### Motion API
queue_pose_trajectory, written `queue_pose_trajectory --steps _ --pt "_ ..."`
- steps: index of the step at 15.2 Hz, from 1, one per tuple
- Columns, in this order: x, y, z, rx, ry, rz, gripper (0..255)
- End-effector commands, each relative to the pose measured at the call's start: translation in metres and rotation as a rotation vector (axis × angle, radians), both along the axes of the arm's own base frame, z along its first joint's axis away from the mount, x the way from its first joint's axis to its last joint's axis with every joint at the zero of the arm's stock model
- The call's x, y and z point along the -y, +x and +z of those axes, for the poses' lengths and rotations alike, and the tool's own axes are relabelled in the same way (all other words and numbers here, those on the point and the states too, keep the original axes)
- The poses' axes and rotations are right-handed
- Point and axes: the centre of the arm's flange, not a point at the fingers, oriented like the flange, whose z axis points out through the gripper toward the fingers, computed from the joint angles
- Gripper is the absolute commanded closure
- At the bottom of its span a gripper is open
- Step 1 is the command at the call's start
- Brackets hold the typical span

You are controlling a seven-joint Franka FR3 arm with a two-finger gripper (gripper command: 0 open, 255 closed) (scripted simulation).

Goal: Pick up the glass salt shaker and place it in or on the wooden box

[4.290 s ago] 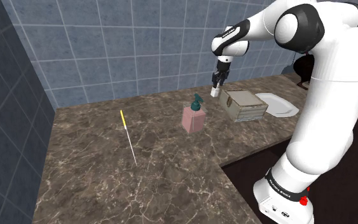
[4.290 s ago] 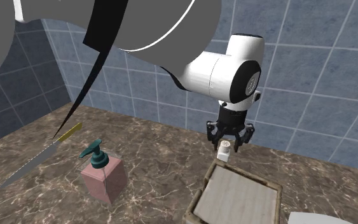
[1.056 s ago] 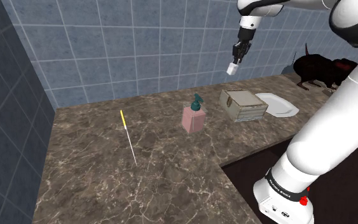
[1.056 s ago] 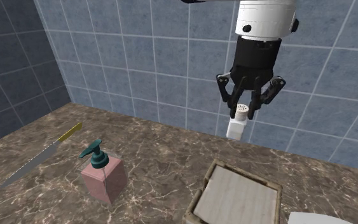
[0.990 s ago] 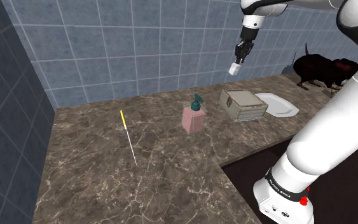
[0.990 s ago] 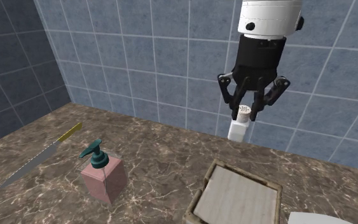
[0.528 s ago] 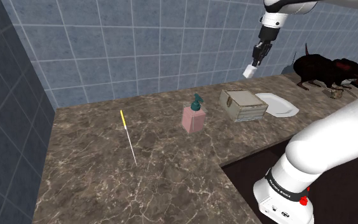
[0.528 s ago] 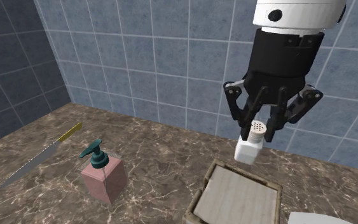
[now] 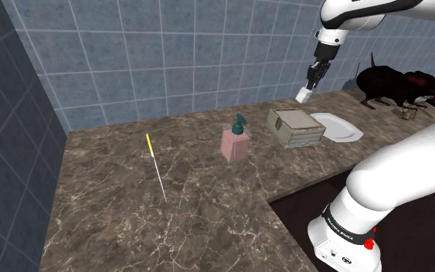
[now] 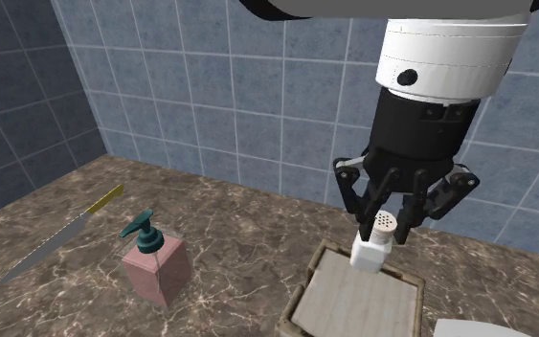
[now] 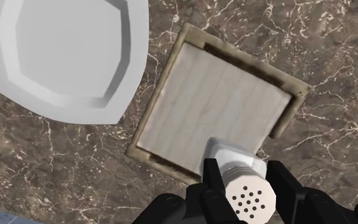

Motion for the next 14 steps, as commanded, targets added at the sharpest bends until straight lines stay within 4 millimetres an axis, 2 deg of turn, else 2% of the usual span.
queue_pose_trajectory --steps 1,13,14 --pt "0.0 0.001 -0.011 0.0 0.0 0.0 255" --pt "0.0 0.001 -0.075 0.0 0.0 0.0 255" --pt "0.0 0.001 -0.075 0.0 0.0 0.0 255"
